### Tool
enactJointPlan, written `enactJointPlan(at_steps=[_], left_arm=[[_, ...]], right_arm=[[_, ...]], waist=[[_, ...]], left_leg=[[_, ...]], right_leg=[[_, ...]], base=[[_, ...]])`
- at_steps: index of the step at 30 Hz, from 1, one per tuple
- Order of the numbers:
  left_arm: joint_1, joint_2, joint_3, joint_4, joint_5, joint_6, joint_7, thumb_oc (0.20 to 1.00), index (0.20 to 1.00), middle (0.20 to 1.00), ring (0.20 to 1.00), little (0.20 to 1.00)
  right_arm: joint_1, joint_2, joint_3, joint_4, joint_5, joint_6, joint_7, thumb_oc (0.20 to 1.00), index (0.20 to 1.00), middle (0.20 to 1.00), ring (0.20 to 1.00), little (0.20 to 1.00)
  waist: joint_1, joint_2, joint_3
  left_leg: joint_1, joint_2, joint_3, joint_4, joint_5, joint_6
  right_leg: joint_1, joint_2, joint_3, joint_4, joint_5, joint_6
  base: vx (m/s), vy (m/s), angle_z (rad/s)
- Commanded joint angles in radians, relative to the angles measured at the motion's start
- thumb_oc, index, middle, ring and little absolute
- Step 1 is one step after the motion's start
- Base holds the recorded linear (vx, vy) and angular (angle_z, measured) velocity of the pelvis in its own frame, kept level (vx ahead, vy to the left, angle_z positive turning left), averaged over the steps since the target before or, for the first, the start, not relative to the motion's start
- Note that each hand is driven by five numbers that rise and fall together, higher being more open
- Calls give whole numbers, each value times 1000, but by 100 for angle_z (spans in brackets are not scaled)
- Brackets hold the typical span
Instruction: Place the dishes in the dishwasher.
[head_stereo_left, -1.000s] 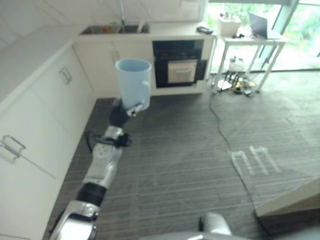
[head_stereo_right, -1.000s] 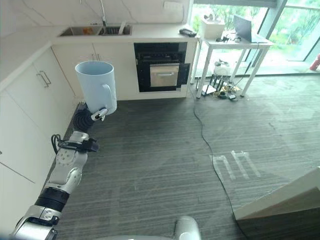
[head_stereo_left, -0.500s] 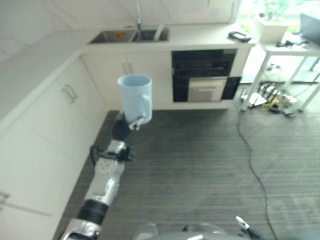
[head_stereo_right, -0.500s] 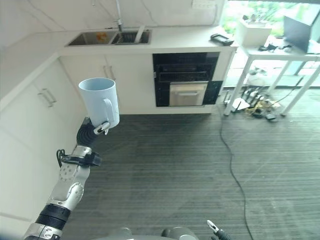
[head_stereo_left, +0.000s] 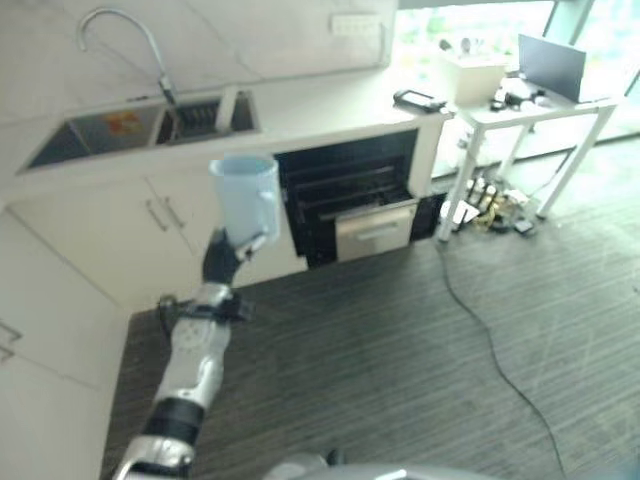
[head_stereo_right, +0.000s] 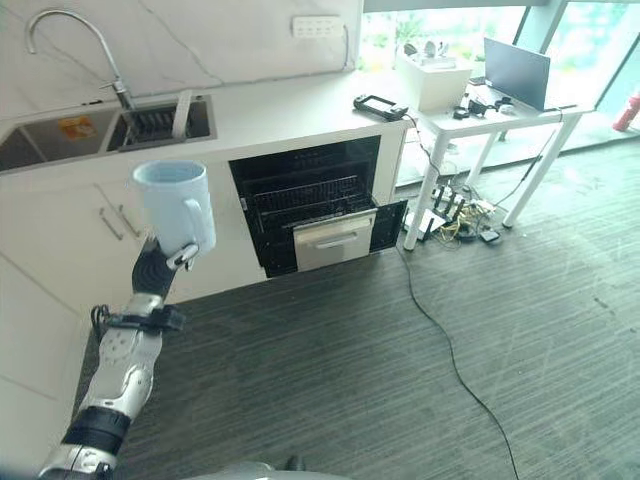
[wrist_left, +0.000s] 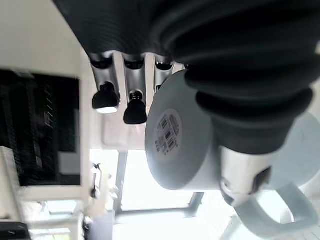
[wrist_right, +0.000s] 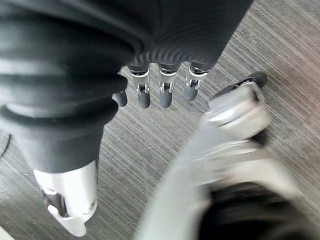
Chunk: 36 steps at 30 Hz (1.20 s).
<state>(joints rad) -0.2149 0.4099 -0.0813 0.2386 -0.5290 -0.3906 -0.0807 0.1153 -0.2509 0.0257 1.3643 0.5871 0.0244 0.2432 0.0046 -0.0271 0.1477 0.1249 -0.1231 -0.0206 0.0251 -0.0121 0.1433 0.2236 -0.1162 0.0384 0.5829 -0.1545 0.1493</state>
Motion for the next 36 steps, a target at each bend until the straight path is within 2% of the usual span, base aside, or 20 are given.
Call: enactJointPlan(at_steps=[1, 3, 5, 7, 9, 10, 13, 14, 16, 17, 19, 21, 23, 24, 26, 27, 32, 34, 35, 36], left_arm=[[4, 40, -7, -91, 14, -24, 18, 200, 200, 200, 200, 200], [0, 48, -9, -93, 18, -27, 20, 200, 200, 200, 200, 200], [-3, 52, -17, -106, 19, -24, 21, 200, 200, 200, 200, 200], [-5, 61, -19, -127, 24, -7, 34, 200, 200, 200, 200, 200], [6, 65, -12, -153, 23, 11, 34, 200, 200, 200, 200, 200], [10, 65, -9, -158, 25, 15, 34, 200, 200, 200, 200, 200], [50, 59, 22, -191, 25, 30, 47, 200, 200, 200, 200, 200], [57, 54, 28, -194, 12, 23, 48, 200, 200, 200, 200, 200], [61, 53, 29, -212, 0, 36, 48, 200, 200, 200, 200, 200], [61, 53, 13, -219, -12, 35, 47, 200, 200, 200, 200, 200], [33, 40, -19, -214, -22, 35, 38, 200, 200, 200, 200, 200], [13, 24, -44, -189, -18, 22, 30, 200, 200, 200, 200, 200], [19, 18, -53, -179, -12, 5, 35, 200, 200, 200, 200, 200], [24, 16, -57, -183, -16, -3, 32, 200, 200, 200, 200, 200], [19, 3, -63, -177, -18, -18, 26, 200, 200, 200, 200, 200], [18, -4, -62, -170, -17, -24, 23, 200, 200, 200, 200, 200], [19, -12, -51, -115, 7, -56, 23, 200, 200, 200, 200, 200], [18, -4, -38, -112, 20, -45, 27, 200, 200, 200, 200, 200], [3, 13, -30, -108, 32, -24, 24, 200, 200, 200, 200, 200], [1, 15, -31, -109, 34, -22, 23, 200, 200, 200, 200, 200]], right_arm=[[-21, -27, 15, -23, -55, -50, -7, 1000, 1000, 1000, 1000, 1000], [-36, -32, 41, -24, -69, -65, -11, 1000, 1000, 1000, 1000, 1000], [-50, -38, 42, -27, -24, -56, -10, 1000, 1000, 1000, 1000, 1000], [-65, -42, 39, -25, -14, -43, -6, 1000, 1000, 1000, 1000, 1000], [-77, -39, 37, -24, -17, -20, -12, 1000, 1000, 1000, 1000, 1000], [-80, -38, 35, -23, -21, -14, -14, 1000, 1000, 1000, 1000, 1000], [-87, -35, 39, -11, -57, 7, -11, 1000, 1000, 1000, 1000, 1000], [-83, -42, 54, -11, -24, 9, -26, 1000, 1000, 1000, 1000, 1000], [-78, -50, 62, -17, -29, 9, -30, 1000, 1000, 1000, 1000, 1000], [-76, -56, 64, -20, -12, 6, -36, 1000, 1000, 1000, 1000, 1000], [-70, -63, 49, -19, -2, -4, -39, 1000, 1000, 1000, 1000, 1000], [-65, -68, 32, -13, 5, -10, -40, 1000, 1000, 1000, 1000, 1000], [-73, -75, 33, -12, 7, 5, -40, 1000, 1000, 1000, 1000, 1000], [-78, -80, 25, -16, 11, 17, -41, 1000, 1000, 1000, 1000, 1000], [-75, -76, 25, -21, 21, 9, -42, 1000, 1000, 1000, 1000, 1000], [-75, -72, 24, -21, 19, 4, -42, 1000, 1000, 1000, 1000, 1000], [-62, -64, 24, -20, -2, -7, -53, 1000, 1000, 1000, 1000, 1000], [-52, -59, 22, -23, -11, -3, -50, 1000, 1000, 1000, 1000, 1000], [-49, -42, 20, -33, -1, -9, -50, 1000, 1000, 1000, 1000, 1000], [-48, -38, 21, -37, 1, -13, -51, 1000, 1000, 1000, 1000, 1000]], waist=[[7, 39, -37], [6, 42, -25], [-5, 34, -8], [-14, 16, 5], [-17, 2, 3], [-15, 1, 1], [-4, 0, -16], [-7, 3, -22], [-8, 4, -21], [-5, -2, -11], [-15, -7, 6], [-19, -3, 12], [-10, 15, 10], [-4, 36, 13], [1, 52, 17], [2, 55, 17], [-2, 55, 0], [7, 45, -11], [14, 36, -12], [14, 35, -12]], left_leg=[[-128, 68, -18, 64, -18, -71], [-85, 66, -4, 57, -26, -73], [-44, 60, -12, 48, -48, -72], [-11, 57, -9, 53, -90, -80], [22, 65, -45, 50, -131, -88], [30, 71, -54, 50, -139, -92], [79, 152, -66, 47, -162, -134], [93, 199, -54, 56, -150, -156], [58, 229, -49, 126, -91, -170], [-9, 236, -18, 226, -36, -172], [-90, 249, 83, 316, -24, -169], [-106, 235, 94, 287, -34, -176], [-89, 207, 61, 145, -30, -184], [-92, 226, 69, 18, 55, -219], [-134, 238, 91, -51, 120, -242], [-142, 238, 92, -62, 122, -243], [-119, 227, 84, -53, 79, -230], [-99, 199, 74, -37, 45, -207], [-95, 173, 55, -10, 16, -163], [-95, 166, 49, -8, 13, -154]], right_leg=[[-157, -15, -78, 23, 183, -51], [-219, -18, -125, -102, 136, -73], [-245, -20, -131, -294, 136, -70], [-278, -54, -118, -444, 228, -32], [-308, -69, -59, -511, 305, -2], [-308, -70, -52, -517, 310, 1], [-282, -52, -80, -495, 240, -1], [-279, -29, -92, -460, 196, -24], [-269, -6, -107, -433, 155, -58], [-242, 6, -122, -431, 137, -80], [-202, 12, -175, -429, 111, -106], [-178, 15, -204, -435, 99, -102], [-164, 33, -201, -441, 89, -96], [-129, 59, -203, -463, 70, -101], [-86, 73, -204, -498, 52, -109], [-74, 71, -206, -505, 46, -110], [-50, 29, -203, -513, 45, -86], [-42, -8, -207, -504, 51, -55], [-66, -46, -199, -390, 40, -29], [-77, -50, -191, -359, 46, -24]], base=[[350, 130, 3], [279, -51, -25], [235, -217, -35], [254, -316, 21], [300, -399, 49], [359, -516, 71], [330, -528, 84], [267, -493, 23], [174, -457, 25], [120, -541, 35], [72, -381, 62], [93, -113, 106], [181, 24, 39], [200, 86, -13], [190, 152, 7], [136, 129, 46], [229, 268, -13], [297, 363, -38], [274, 373, -13], [226, 335, -11]])
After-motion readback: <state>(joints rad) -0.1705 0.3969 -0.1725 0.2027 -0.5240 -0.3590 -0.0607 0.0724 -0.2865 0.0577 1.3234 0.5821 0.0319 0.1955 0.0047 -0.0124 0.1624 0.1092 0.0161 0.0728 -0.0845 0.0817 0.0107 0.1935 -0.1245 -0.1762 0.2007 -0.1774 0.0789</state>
